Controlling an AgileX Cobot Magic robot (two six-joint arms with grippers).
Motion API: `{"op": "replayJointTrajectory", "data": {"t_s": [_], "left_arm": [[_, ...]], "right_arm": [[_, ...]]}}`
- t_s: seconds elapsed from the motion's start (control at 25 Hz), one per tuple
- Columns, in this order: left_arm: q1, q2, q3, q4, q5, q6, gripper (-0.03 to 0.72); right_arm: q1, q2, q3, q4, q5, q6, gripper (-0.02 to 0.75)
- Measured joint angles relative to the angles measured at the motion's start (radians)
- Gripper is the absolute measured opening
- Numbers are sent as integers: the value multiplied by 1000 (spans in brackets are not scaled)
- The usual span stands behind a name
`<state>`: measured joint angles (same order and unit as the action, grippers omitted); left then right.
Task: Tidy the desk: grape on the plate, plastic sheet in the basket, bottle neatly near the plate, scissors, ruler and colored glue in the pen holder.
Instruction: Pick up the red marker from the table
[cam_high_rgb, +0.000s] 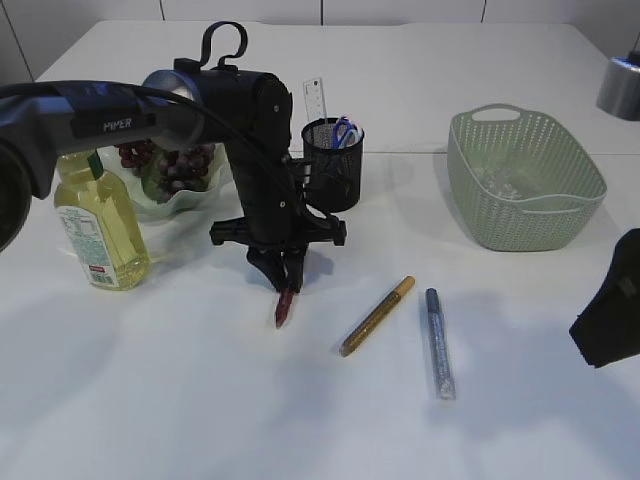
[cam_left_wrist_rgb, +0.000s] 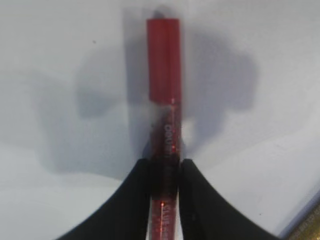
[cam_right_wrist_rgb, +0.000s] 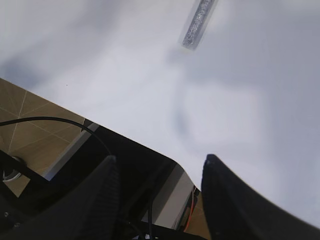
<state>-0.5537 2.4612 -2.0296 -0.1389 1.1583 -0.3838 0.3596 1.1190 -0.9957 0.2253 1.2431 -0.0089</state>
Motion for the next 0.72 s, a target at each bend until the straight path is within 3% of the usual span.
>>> {"op": "replayJointTrajectory", "data": {"t_s": [0.28,0.72], "left_arm": [[0,0,-2,3,0,0,86],[0,10,-33,6,44,1,83]], "right_arm": [[0,0,0,0,0,0,423],[0,0,0,0,0,-4,423]]}}
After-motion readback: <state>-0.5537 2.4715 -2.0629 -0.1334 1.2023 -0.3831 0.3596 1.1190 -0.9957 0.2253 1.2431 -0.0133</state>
